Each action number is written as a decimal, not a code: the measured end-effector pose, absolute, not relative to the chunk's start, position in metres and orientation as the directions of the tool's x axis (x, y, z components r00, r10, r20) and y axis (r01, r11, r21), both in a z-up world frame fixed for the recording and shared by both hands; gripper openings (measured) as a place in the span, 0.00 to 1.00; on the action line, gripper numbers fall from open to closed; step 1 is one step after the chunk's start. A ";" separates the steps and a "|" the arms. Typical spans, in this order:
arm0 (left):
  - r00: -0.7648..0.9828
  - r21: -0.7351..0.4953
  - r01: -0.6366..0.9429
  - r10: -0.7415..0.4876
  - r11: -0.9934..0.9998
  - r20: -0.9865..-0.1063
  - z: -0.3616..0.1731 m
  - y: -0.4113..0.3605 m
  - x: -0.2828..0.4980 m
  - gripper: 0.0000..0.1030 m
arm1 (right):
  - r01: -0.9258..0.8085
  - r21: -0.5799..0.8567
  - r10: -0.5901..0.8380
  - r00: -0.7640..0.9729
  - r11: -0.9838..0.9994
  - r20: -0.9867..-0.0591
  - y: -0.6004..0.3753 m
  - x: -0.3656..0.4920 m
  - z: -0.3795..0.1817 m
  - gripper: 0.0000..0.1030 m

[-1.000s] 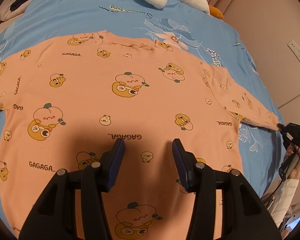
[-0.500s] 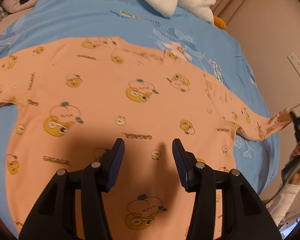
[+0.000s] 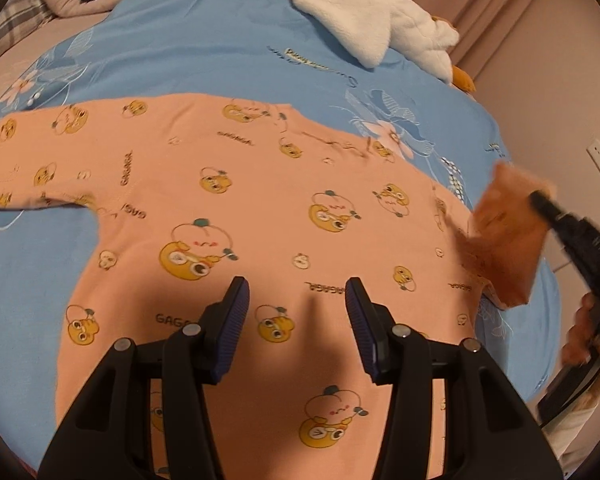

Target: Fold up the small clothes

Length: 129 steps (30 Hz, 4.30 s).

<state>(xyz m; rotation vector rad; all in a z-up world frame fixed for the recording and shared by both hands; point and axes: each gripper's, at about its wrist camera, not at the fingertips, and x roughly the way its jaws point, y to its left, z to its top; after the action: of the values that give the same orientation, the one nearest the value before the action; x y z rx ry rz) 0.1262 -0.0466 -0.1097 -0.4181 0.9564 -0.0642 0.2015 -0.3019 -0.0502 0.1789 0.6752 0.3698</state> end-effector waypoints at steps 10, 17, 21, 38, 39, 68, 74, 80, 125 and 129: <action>0.570 -0.366 -0.158 -0.218 0.917 -0.792 -0.115 -0.044 0.125 0.48 | -0.325 0.221 0.378 0.577 0.919 -0.724 -0.244 0.205 -0.093 0.05; 0.561 -0.362 -0.155 -0.220 0.919 -0.798 -0.118 -0.047 0.129 0.49 | -0.329 0.250 0.391 0.490 0.911 -0.779 -0.237 0.209 -0.107 0.08; 0.551 -0.369 -0.153 -0.231 0.917 -0.802 -0.119 -0.049 0.133 0.51 | -0.336 0.280 0.421 0.492 0.899 -0.762 -0.241 0.205 -0.100 0.47; 0.480 -0.449 0.022 -0.403 0.893 -0.779 -0.123 -0.122 0.186 0.63 | -0.026 0.428 0.325 0.693 0.903 -0.644 -0.374 0.209 -0.082 0.72; 0.461 -0.466 0.025 -0.424 0.885 -0.780 -0.127 -0.128 0.191 0.63 | -0.011 0.431 0.317 0.696 0.902 -0.644 -0.382 0.207 -0.084 0.72; 0.566 -0.516 0.063 -0.457 0.854 -0.686 -0.083 -0.158 0.209 0.07 | 0.154 0.544 0.282 0.723 0.824 -0.631 -0.452 0.207 -0.106 0.72; 0.621 -0.509 0.052 -0.427 0.859 -0.657 -0.059 -0.141 0.212 0.07 | 0.138 0.545 0.292 0.722 0.827 -0.627 -0.449 0.208 -0.104 0.72; 0.647 -0.501 0.022 -0.395 0.865 -0.653 -0.052 -0.124 0.211 0.07 | 0.127 0.541 0.297 0.721 0.832 -0.626 -0.446 0.208 -0.103 0.72; 0.720 -0.467 -0.149 -0.228 0.871 -0.655 -0.033 -0.016 0.189 0.06 | -0.083 0.477 0.400 0.679 0.875 -0.616 -0.371 0.206 -0.088 0.72; 0.711 -0.489 -0.174 -0.234 0.855 -0.663 -0.042 -0.007 0.184 0.06 | -0.083 0.459 0.385 0.685 0.885 -0.619 -0.361 0.206 -0.091 0.72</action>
<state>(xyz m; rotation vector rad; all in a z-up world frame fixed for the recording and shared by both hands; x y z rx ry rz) 0.1842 -0.0074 -0.0418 -0.5593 0.7897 -0.0352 0.2061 -0.3611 -0.0905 0.4173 0.7771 0.2712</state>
